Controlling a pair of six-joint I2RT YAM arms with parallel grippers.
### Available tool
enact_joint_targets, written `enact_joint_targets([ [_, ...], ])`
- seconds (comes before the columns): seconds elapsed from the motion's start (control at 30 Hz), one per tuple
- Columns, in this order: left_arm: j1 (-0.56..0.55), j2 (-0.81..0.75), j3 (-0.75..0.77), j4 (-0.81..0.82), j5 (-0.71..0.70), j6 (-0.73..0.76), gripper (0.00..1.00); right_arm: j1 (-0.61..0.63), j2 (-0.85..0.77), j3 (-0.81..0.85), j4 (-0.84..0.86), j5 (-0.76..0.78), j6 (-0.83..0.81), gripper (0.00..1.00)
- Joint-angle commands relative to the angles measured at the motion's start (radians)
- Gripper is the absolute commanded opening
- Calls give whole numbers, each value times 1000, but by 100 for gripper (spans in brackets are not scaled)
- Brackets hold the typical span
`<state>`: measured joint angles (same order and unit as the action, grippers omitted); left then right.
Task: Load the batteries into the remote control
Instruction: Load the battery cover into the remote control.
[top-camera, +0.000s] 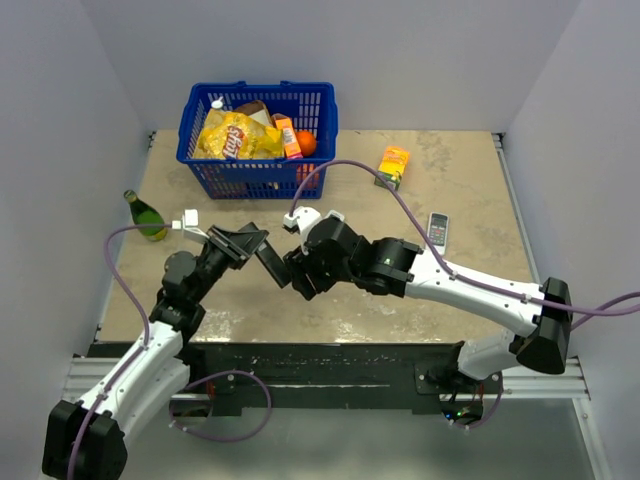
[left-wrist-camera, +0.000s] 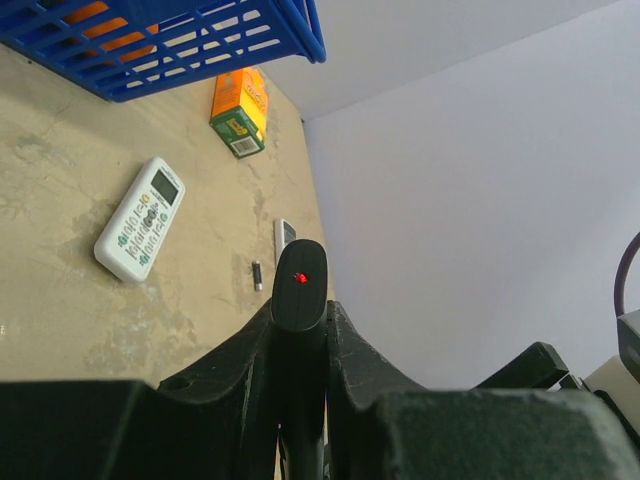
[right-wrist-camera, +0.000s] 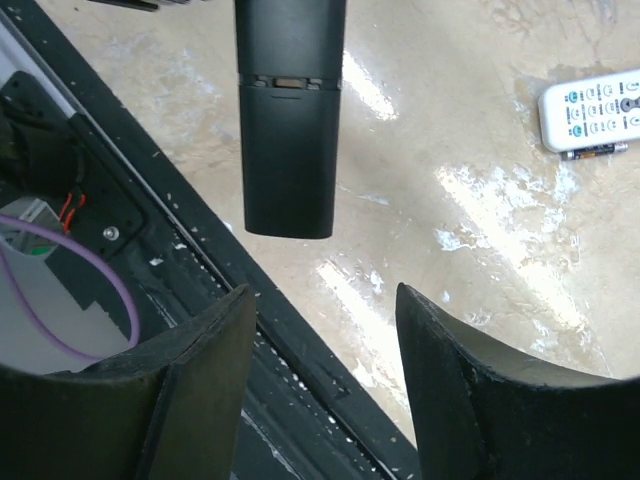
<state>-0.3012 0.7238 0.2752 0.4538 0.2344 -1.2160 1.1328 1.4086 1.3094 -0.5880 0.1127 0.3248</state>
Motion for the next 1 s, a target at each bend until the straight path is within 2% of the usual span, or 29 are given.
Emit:
enact_joint_targets([
  [0.0, 7, -37, 50, -32, -32, 44, 0, 15, -13, 36, 3, 47, -1, 60],
  [0.17, 7, -41, 53, -38, -35, 38, 0, 15, 7, 47, 48, 42, 30, 57],
  [0.27, 7, -57, 61, -105, -85, 29, 0, 27, 6, 27, 108, 42, 34, 57],
  [0.4, 7, -55, 136, -306, -184, 7, 0, 71, 19, 30, 109, 206, -9, 59],
  [0.57, 7, -29, 219, -487, -257, -22, 0, 162, 21, -39, 246, 367, -141, 63],
  [0.8, 7, -67, 228, -514, -276, -42, 0, 271, 30, -117, 482, 550, -351, 66],
  [0.97, 7, -80, 245, -532, -283, -42, 0, 314, 55, -147, 574, 585, -503, 67],
])
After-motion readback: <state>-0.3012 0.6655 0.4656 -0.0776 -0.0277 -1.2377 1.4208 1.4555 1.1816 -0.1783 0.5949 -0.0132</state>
